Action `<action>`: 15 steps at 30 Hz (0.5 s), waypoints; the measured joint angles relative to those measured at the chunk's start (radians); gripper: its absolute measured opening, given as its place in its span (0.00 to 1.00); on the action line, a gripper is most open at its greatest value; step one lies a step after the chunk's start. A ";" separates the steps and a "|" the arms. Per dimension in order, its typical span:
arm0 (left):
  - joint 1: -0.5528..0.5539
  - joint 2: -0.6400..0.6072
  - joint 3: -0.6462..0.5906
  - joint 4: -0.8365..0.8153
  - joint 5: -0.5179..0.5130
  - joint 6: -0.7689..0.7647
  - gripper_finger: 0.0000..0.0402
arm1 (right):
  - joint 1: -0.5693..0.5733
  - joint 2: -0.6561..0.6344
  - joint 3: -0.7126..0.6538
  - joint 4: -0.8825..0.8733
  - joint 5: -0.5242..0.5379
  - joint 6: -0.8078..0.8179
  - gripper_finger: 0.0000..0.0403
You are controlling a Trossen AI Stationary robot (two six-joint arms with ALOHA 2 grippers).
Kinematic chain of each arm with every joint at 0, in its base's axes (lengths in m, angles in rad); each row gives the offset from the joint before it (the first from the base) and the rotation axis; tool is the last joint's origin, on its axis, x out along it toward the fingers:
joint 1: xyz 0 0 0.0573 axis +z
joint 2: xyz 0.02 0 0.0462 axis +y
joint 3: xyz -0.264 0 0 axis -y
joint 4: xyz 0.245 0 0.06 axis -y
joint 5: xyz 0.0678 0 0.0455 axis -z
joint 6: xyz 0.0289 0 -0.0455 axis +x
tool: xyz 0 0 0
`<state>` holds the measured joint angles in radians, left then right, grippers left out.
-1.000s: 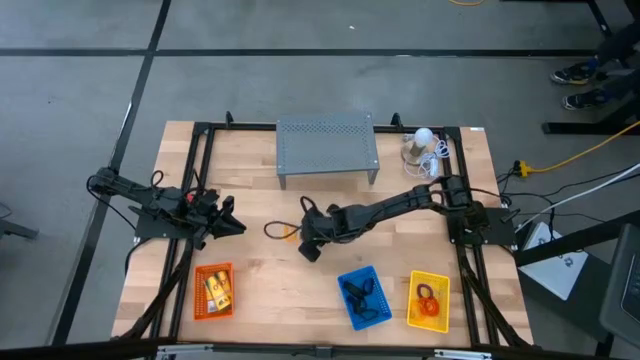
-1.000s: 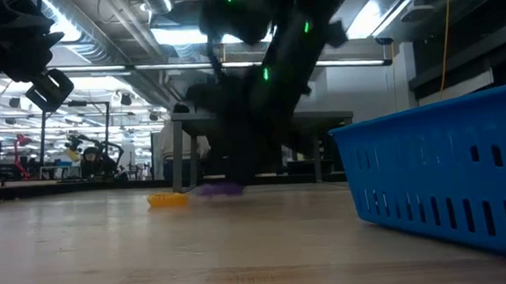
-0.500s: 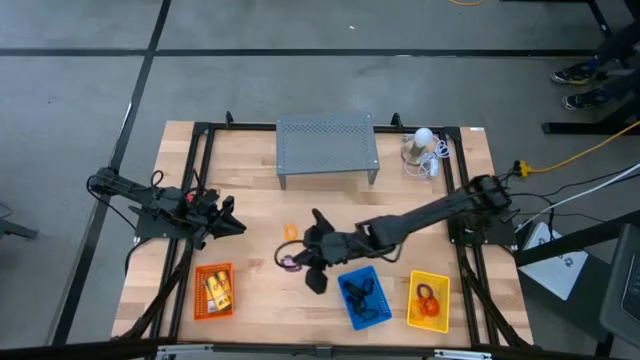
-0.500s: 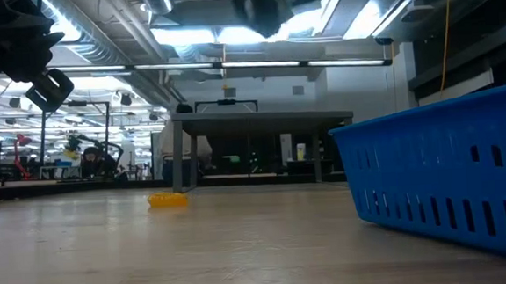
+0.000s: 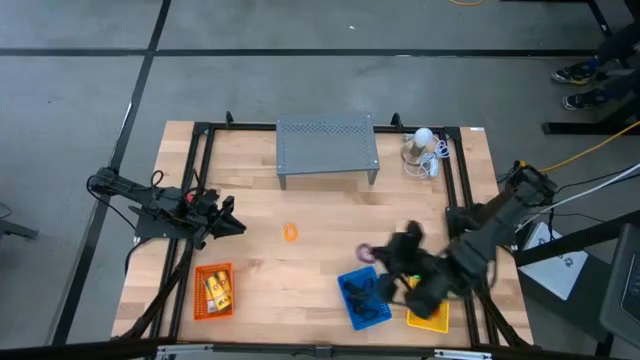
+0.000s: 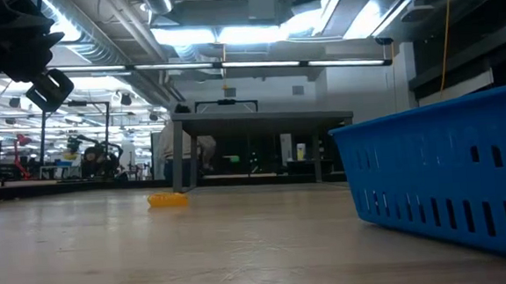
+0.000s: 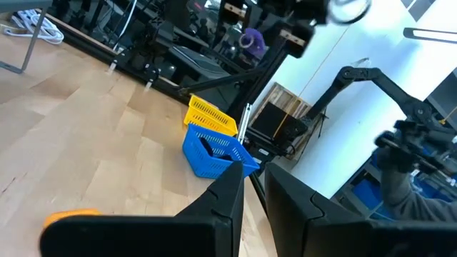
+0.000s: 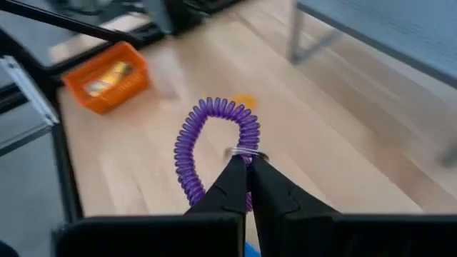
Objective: Pick & Place Office Desk Supplies
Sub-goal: Put the violet spring keychain into the yellow bin
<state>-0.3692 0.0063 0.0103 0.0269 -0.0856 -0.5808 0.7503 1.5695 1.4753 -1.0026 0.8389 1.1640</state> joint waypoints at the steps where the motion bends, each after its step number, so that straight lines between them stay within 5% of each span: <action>1: 0.000 0.000 0.000 0.000 0.000 0.000 0.14 | 0.026 -0.006 0.000 -0.090 0.009 0.095 0.01; 6: 0.000 0.004 0.000 0.000 0.000 0.000 0.14 | 0.121 -0.008 -0.009 -0.483 -0.076 0.555 0.01; 15: 0.000 0.004 0.000 0.000 0.000 0.000 0.14 | 0.233 -0.003 -0.108 -0.506 -0.396 0.812 0.02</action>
<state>-0.3693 0.0101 0.0103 0.0266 -0.0853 -0.5808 0.9833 1.5661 1.3670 -1.5082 0.4426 1.9763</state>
